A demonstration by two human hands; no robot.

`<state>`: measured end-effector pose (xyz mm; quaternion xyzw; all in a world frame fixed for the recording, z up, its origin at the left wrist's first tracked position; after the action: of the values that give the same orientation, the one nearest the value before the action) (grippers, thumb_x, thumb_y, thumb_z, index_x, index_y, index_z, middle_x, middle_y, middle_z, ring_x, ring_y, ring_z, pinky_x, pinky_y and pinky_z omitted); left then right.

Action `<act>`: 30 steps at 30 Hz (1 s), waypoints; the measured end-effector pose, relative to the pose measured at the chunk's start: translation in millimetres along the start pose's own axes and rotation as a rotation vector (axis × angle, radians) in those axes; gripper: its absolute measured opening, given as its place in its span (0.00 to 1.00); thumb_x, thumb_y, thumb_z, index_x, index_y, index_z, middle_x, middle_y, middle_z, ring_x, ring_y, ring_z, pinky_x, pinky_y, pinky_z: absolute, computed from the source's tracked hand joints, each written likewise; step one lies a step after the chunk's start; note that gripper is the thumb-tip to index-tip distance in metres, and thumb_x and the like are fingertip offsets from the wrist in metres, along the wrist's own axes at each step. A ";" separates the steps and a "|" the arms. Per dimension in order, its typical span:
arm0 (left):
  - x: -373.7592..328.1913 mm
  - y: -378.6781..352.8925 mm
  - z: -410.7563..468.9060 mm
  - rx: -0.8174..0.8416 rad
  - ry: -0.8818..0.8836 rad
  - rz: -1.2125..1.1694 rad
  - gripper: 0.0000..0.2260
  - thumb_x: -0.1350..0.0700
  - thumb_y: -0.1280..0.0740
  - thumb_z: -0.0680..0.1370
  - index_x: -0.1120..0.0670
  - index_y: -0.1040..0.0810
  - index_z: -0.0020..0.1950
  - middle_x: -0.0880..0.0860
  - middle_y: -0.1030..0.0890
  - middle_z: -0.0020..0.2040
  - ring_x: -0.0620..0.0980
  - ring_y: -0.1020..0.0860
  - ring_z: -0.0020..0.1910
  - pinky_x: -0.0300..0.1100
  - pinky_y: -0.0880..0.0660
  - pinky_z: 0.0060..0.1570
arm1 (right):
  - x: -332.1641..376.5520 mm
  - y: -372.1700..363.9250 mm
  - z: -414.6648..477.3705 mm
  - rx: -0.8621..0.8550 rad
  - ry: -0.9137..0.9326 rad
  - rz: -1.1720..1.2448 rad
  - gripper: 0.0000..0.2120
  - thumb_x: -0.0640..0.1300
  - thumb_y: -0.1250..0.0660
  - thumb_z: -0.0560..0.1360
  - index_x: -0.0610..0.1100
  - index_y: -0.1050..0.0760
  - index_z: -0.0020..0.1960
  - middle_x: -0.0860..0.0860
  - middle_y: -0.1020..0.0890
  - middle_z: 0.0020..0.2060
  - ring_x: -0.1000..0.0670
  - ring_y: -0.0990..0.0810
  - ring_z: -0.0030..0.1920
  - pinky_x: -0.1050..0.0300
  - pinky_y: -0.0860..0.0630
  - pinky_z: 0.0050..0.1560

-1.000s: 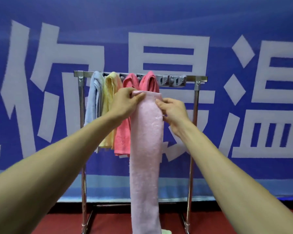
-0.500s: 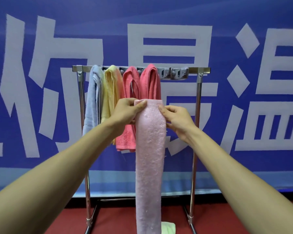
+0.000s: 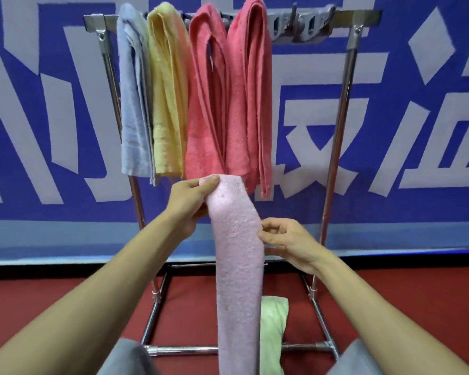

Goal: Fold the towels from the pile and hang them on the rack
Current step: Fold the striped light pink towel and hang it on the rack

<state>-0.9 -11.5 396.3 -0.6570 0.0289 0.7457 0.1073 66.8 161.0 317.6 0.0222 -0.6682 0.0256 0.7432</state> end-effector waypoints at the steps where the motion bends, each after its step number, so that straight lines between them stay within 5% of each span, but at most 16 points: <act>1: 18.9 5.3 0.0 -0.020 0.048 -0.022 0.05 0.57 0.32 0.77 0.59 0.19 0.45 0.54 0.20 0.40 0.48 0.24 0.34 0.37 0.25 0.31 | -12.2 1.8 0.2 -0.035 -0.017 -0.017 0.08 0.34 0.33 0.75 0.34 0.23 0.53 0.44 0.18 0.44 0.51 0.20 0.43 0.56 0.23 0.47; 5: 98.1 24.0 -9.1 -0.115 0.308 -0.212 0.06 0.57 0.31 0.76 0.60 0.20 0.47 0.54 0.18 0.41 0.47 0.21 0.35 0.36 0.22 0.30 | -54.3 8.2 -2.3 -0.197 -0.089 -0.020 0.07 0.34 0.31 0.74 0.37 0.21 0.52 0.46 0.17 0.40 0.52 0.20 0.39 0.60 0.22 0.38; 9: 140.8 16.7 -25.5 -0.037 0.467 -0.463 0.08 0.56 0.35 0.79 0.58 0.23 0.41 0.50 0.19 0.27 0.43 0.20 0.27 0.35 0.21 0.35 | -63.4 5.5 -1.8 -0.254 -0.097 -0.110 0.06 0.34 0.30 0.73 0.43 0.20 0.42 0.51 0.19 0.33 0.57 0.22 0.32 0.63 0.23 0.34; 12: 145.1 5.6 -29.4 0.117 0.456 -0.496 0.11 0.52 0.38 0.80 0.58 0.21 0.48 0.51 0.16 0.38 0.46 0.18 0.41 0.39 0.23 0.47 | -57.9 5.7 -4.1 -0.293 -0.081 -0.108 0.07 0.33 0.31 0.73 0.44 0.21 0.42 0.50 0.19 0.33 0.59 0.22 0.31 0.64 0.23 0.33; 18: 160.9 -7.3 -40.3 0.236 0.373 -0.054 0.17 0.44 0.37 0.78 0.50 0.22 0.62 0.47 0.18 0.59 0.49 0.21 0.53 0.49 0.28 0.61 | -40.9 8.9 -9.0 -0.364 -0.014 -0.070 0.07 0.31 0.33 0.74 0.40 0.20 0.45 0.49 0.18 0.35 0.58 0.21 0.30 0.64 0.22 0.32; 22: 174.5 -12.7 -60.0 0.285 0.457 0.145 0.15 0.46 0.32 0.75 0.55 0.19 0.56 0.49 0.17 0.48 0.49 0.22 0.46 0.45 0.28 0.54 | -38.6 11.2 -9.5 -0.401 -0.018 -0.043 0.06 0.32 0.33 0.74 0.41 0.20 0.46 0.47 0.20 0.35 0.54 0.22 0.29 0.63 0.25 0.28; 26: 172.4 -12.6 -62.9 0.243 0.392 0.160 0.06 0.59 0.28 0.73 0.57 0.20 0.48 0.50 0.20 0.38 0.44 0.23 0.34 0.37 0.24 0.41 | -46.2 27.9 -12.6 -0.489 -0.067 0.043 0.05 0.33 0.32 0.74 0.38 0.20 0.49 0.47 0.20 0.36 0.53 0.21 0.32 0.61 0.21 0.30; 30: 161.8 -15.8 -61.5 0.198 0.303 0.130 0.04 0.61 0.28 0.73 0.58 0.22 0.40 0.49 0.20 0.34 0.41 0.23 0.28 0.37 0.23 0.34 | -64.7 43.1 -13.5 -0.531 -0.169 0.099 0.08 0.33 0.31 0.73 0.36 0.20 0.52 0.45 0.19 0.38 0.50 0.21 0.35 0.57 0.19 0.35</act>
<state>43.7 12.3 230.0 -0.7447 0.1603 0.6372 0.1172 70.5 204.4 251.7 -0.2037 -0.7114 -0.1160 0.6626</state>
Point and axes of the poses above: each hand's wrist, its own z-axis towards the middle knuckle, its own y-axis out of the back of the hand, x = y × z, the point moved 9 cm from there along z, towards the middle knuckle
